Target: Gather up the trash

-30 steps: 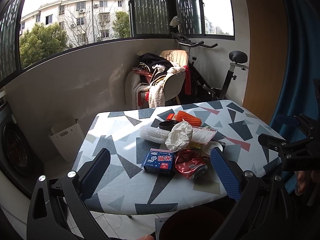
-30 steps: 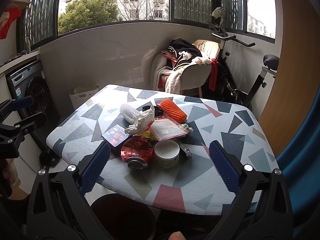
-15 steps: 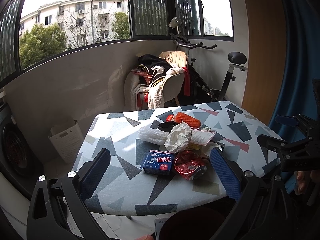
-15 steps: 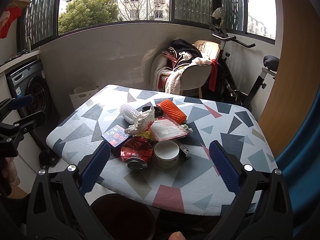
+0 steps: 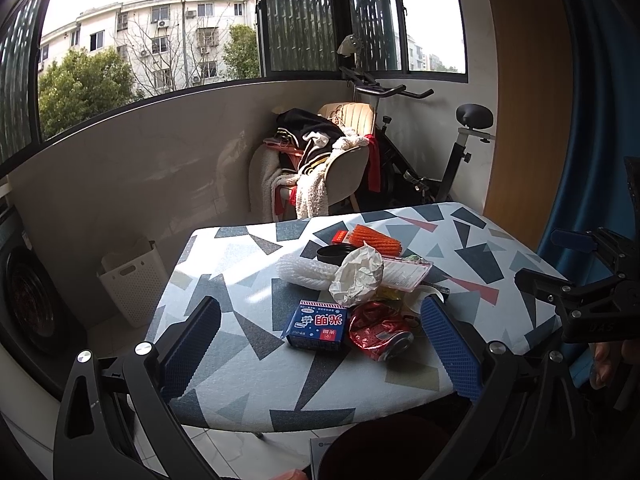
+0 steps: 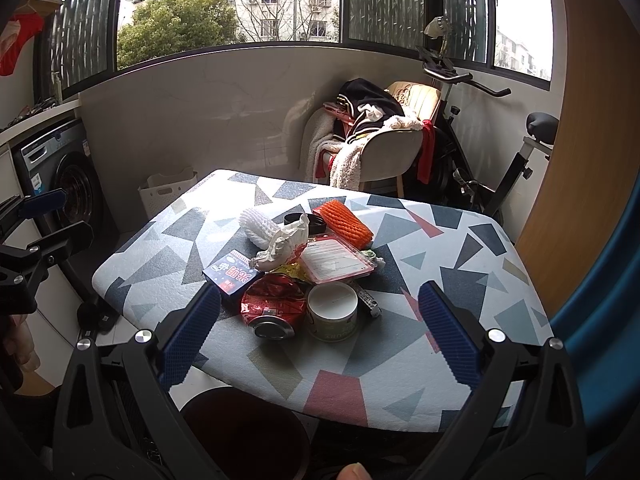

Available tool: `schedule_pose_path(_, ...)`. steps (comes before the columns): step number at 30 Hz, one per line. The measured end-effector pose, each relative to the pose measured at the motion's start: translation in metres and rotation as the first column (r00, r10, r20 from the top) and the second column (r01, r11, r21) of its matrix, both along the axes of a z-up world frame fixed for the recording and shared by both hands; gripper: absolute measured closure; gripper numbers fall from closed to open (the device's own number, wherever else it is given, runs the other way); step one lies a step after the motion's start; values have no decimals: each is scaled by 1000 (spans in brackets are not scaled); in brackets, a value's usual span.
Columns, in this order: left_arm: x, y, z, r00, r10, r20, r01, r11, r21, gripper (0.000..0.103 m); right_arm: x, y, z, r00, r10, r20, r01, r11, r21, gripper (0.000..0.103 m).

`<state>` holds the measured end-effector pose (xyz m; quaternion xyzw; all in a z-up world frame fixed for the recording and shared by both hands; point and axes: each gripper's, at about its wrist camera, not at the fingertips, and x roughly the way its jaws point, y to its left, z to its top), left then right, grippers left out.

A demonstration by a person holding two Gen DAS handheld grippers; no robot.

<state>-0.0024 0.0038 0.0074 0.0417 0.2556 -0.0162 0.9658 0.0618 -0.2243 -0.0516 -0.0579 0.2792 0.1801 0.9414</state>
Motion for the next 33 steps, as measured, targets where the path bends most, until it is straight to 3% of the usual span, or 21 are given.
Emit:
schedule_pose_path(8,2,-4,-2,1000,-4,-4,4,1000,21,5,-1,-3,0,1000,-1,-2,1,1000,-5,6)
schedule_pose_path(13,4,-3,-12,999,-40,5,40,999,-9,5,-2,1,-5,1000,6,-6,-6,1000,-15,5)
schedule_pose_path(19,11,-4,-40,998,-57,-7,57,998,29,5,5,2,-30,998,27,-53,-26,1000,12,5)
schedule_pose_path(28,26,18,-70,999,-50,19,51,997,-50,5,32,2,-81,985,25,-168,-21,1000,22,5)
schedule_pose_path(30,32,18,-79,998,-63,-8,63,997,-40,5,42,1,-92,978,17,-207,-13,1000,23,5)
schedule_pose_path(33,45,17,-94,995,-67,-69,66,998,-22,5,57,-1,-107,980,-37,-198,34,999,-19,6)
